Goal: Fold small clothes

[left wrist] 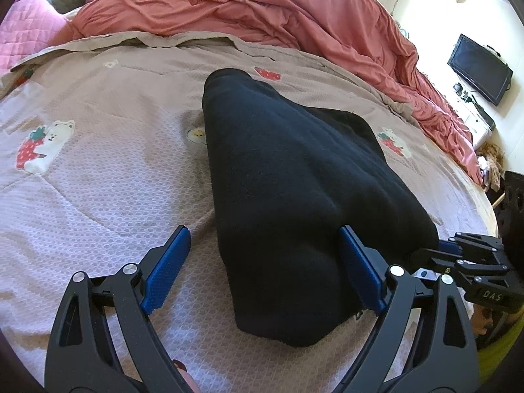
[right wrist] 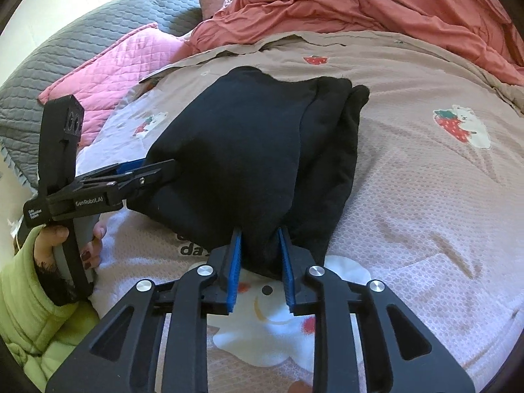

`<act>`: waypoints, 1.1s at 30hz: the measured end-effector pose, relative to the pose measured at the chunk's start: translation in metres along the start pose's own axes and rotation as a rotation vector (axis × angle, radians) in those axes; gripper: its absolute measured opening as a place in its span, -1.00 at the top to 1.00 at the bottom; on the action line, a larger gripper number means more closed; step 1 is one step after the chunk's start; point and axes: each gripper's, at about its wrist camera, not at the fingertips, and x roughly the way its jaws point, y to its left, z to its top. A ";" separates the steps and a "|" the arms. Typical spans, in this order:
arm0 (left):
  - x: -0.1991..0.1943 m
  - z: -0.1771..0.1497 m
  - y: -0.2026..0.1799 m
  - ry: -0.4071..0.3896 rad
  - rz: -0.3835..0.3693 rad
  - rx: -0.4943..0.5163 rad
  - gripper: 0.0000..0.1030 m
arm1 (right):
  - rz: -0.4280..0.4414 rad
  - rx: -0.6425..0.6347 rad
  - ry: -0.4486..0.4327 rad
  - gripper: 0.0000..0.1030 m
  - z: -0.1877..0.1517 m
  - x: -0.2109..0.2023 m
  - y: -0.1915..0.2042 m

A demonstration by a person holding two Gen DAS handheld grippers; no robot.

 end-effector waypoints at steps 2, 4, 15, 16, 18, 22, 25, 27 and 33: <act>-0.004 0.001 0.002 -0.007 0.005 -0.007 -0.63 | -0.022 -0.001 -0.008 0.41 0.001 -0.005 0.002; -0.005 0.002 0.006 -0.010 0.006 -0.020 -0.63 | -0.046 -0.006 -0.020 0.23 0.002 -0.009 0.003; -0.019 0.005 0.019 -0.012 0.028 -0.063 -0.80 | -0.163 0.064 -0.080 -0.38 0.015 -0.020 -0.002; -0.020 0.005 0.020 -0.012 0.027 -0.069 -0.81 | -0.170 0.066 -0.087 -0.64 0.016 -0.021 -0.001; -0.023 0.005 0.021 -0.016 0.028 -0.076 -0.81 | -0.190 0.072 -0.120 -0.73 0.018 -0.025 0.001; -0.031 0.004 0.018 -0.032 0.049 -0.065 -0.81 | -0.212 0.074 -0.184 -0.87 0.023 -0.037 0.008; -0.041 0.002 0.017 -0.057 0.067 -0.060 -0.81 | -0.219 0.072 -0.209 -0.91 0.024 -0.044 0.012; -0.048 0.000 0.017 -0.073 0.078 -0.067 -0.81 | -0.223 0.069 -0.228 -0.91 0.024 -0.049 0.015; -0.071 -0.010 0.013 -0.101 0.100 -0.065 -0.81 | -0.222 0.072 -0.281 -0.91 0.015 -0.065 0.027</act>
